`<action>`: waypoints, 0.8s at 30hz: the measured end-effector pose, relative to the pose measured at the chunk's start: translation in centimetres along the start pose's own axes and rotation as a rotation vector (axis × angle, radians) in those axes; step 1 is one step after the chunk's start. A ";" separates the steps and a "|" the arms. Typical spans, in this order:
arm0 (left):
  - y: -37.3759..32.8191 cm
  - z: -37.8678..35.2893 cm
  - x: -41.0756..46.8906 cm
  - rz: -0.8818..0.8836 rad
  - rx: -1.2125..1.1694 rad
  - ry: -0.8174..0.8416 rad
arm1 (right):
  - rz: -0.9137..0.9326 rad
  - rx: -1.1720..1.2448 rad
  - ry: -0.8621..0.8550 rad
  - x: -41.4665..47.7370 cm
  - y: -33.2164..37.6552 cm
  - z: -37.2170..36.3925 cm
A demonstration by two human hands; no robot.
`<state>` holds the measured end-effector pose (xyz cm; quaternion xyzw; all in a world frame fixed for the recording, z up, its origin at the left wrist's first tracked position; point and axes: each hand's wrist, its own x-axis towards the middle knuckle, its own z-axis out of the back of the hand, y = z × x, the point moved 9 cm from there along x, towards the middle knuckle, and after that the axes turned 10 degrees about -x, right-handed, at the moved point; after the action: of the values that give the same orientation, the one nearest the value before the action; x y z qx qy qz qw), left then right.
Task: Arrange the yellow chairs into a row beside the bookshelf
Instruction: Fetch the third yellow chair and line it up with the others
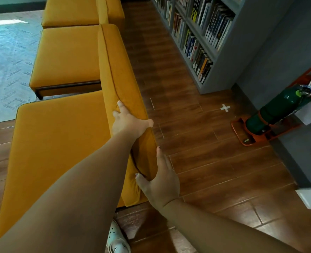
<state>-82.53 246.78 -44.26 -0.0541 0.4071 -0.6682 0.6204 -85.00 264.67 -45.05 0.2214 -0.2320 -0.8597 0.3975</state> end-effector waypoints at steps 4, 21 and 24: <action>-0.2 1.0 1.8 -0.002 -0.001 0.000 | -0.007 -0.006 0.011 1.6 1.2 -0.6; -0.1 4.2 6.5 -0.016 0.016 -0.012 | -0.010 -0.010 -0.025 5.2 4.9 -2.8; -0.2 4.1 6.4 -0.016 0.017 -0.002 | 0.011 -0.016 -0.036 5.2 5.1 -2.6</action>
<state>-81.72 239.18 -44.22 -0.0531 0.4004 -0.6764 0.6159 -83.64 257.09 -45.19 0.2014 -0.2336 -0.8632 0.3996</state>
